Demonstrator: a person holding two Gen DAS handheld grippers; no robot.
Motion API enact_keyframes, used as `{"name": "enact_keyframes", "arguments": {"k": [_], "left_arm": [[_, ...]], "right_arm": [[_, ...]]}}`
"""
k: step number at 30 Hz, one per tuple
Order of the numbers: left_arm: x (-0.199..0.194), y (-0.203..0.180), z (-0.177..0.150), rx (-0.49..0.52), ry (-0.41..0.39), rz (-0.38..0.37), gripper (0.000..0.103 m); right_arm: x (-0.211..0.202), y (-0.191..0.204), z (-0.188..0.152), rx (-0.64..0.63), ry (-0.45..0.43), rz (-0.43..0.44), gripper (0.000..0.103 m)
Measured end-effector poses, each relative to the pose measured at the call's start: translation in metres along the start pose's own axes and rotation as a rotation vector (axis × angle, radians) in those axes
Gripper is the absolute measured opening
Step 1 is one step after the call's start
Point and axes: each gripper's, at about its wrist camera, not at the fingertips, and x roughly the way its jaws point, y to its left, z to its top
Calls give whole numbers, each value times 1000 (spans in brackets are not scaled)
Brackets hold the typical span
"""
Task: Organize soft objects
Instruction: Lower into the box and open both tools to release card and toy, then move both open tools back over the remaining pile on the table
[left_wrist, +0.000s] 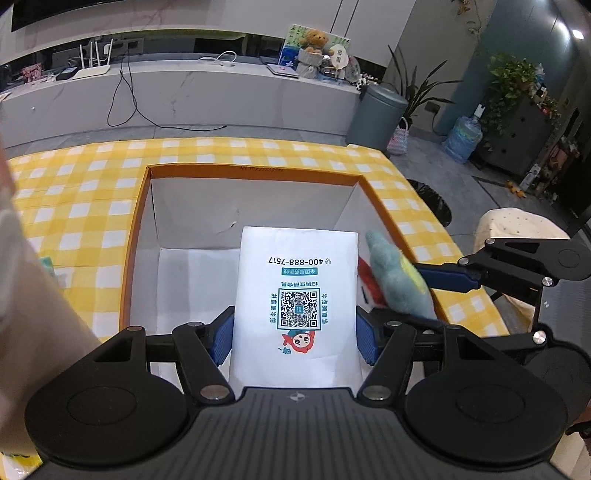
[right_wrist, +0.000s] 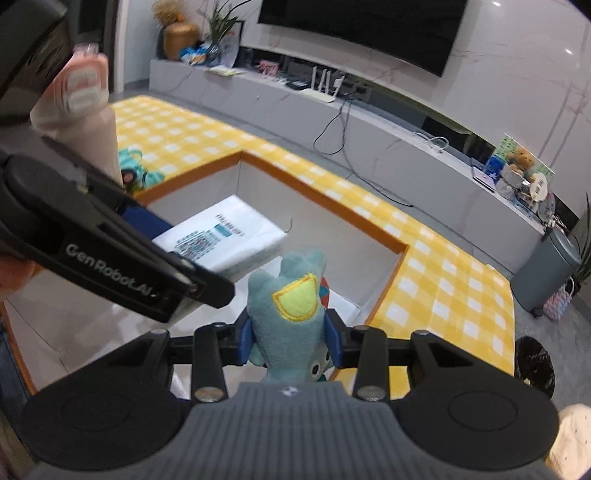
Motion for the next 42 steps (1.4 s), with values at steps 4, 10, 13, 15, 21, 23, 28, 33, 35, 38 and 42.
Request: {"name": "enact_keyframes", "arguments": {"k": [4,10,13,15,21,23,28,33,35,38,42], "left_arm": [[11,-2,1,-8,22,31,74],[24,-2,2,-3,52,77,76],[28,-1,1,-7,64,88,77],[30,-1,1,-10,67,92,81],[28,-2,2,5,57,102,90],[27,-3,2,8,57,99,90],[16,-7,0,7,41,93,90],[-8,-12,-5,-22,12,20,90],[-20,-15,-9,-17,-2,-15,90],[-41,-21,-16,7,-32,-40,90],[-67,-28,-27,54,-50,-99,90]], "right_arm": [[14,6,3,-68,26,5,39],[29,12,-1,-143,51,-11,40],[31,14,0,-172,51,-24,40],[31,15,-1,-185,54,-28,41],[27,15,-1,-188,56,-35,49],[25,17,-1,-191,56,-39,49],[14,20,-2,-195,42,-51,49],[-7,22,-4,-173,24,-68,50],[-17,25,-7,-157,11,-69,51],[-36,32,-12,-133,-13,-81,51],[-60,45,-19,-74,-49,-102,51]]}}
